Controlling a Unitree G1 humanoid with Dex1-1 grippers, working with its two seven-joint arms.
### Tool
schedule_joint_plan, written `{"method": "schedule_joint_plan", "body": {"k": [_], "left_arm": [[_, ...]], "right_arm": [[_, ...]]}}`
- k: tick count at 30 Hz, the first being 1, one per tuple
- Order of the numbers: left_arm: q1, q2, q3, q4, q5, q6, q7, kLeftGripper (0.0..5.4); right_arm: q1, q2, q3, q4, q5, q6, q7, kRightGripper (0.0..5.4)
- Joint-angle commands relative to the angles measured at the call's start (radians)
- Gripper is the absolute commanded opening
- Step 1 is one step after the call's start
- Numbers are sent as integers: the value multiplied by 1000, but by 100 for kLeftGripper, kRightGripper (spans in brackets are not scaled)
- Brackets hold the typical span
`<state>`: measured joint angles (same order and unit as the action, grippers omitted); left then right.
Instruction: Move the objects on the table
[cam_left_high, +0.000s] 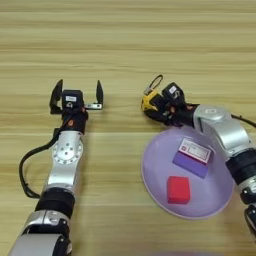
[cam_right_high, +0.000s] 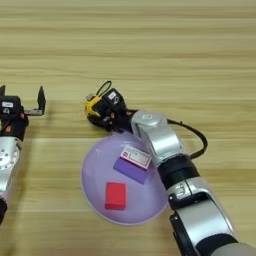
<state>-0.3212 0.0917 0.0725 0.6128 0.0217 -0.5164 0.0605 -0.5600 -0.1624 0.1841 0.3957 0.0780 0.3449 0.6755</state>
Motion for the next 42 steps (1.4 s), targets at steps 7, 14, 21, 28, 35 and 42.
{"method": "schedule_joint_plan", "body": {"k": [7,14,21,28,35,42], "left_arm": [[-16,-4,0,19,7,-4,1,540],[-18,-4,0,22,8,-3,2,540],[-27,-3,3,35,11,-5,2,540],[-34,0,4,50,11,-9,0,540],[-37,0,4,58,12,-16,1,540],[-36,1,4,58,13,-20,0,540]], "right_arm": [[10,-93,-115,-114,77,35,20,261],[71,-196,-190,-138,108,41,38,261],[217,-255,-211,-185,119,31,58,261],[314,-285,-209,-227,116,20,64,261],[379,-307,-216,-270,123,22,64,261],[404,-324,-218,-259,117,6,58,261]]}}
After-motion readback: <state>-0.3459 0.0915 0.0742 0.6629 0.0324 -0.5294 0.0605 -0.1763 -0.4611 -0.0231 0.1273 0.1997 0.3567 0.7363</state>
